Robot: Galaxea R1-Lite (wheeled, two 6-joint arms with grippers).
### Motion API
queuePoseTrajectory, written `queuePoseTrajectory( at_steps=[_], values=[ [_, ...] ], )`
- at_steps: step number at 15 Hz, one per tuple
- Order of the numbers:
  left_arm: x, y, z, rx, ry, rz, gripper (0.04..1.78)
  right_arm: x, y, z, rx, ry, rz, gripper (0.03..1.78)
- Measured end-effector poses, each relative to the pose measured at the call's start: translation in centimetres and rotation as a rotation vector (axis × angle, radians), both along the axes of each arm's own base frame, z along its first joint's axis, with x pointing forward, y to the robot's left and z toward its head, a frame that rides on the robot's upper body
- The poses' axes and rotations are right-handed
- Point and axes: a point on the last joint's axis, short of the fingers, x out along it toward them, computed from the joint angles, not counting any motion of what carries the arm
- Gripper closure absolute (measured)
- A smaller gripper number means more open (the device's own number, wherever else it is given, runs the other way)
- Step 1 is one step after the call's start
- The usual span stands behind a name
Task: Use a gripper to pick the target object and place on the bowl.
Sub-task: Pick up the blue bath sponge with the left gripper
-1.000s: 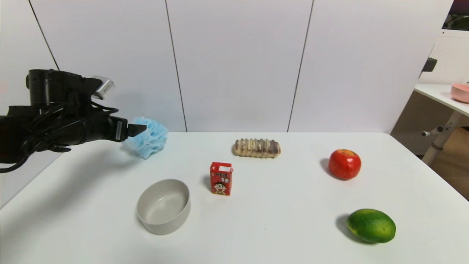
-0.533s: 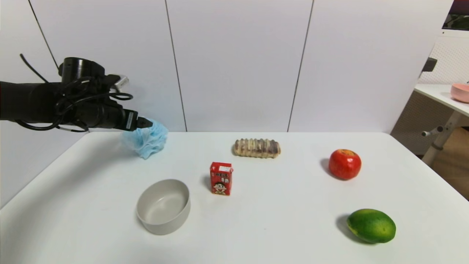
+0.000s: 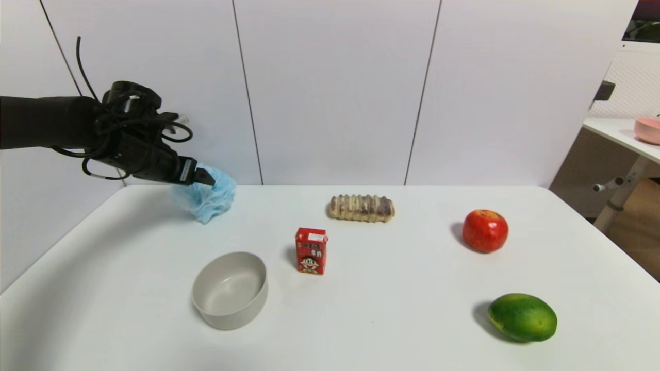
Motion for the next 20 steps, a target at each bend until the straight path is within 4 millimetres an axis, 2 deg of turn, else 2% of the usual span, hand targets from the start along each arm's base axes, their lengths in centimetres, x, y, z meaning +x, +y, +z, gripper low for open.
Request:
queuePoseTrajectory(
  at_steps=[10,15,20],
  values=[
    [3.9,0.5,-2.9,-0.009,-0.002,0.026,0.05,0.0,0.0,0.0,0.0,0.0,0.0,0.06],
    [4.7,0.3,-4.8,-0.025,0.033,0.005,0.05,0.0,0.0,0.0,0.0,0.0,0.0,0.06],
    [4.9,0.2,-5.6,-0.048,0.054,-0.02,0.05,0.0,0.0,0.0,0.0,0.0,0.0,0.06]
  ],
)
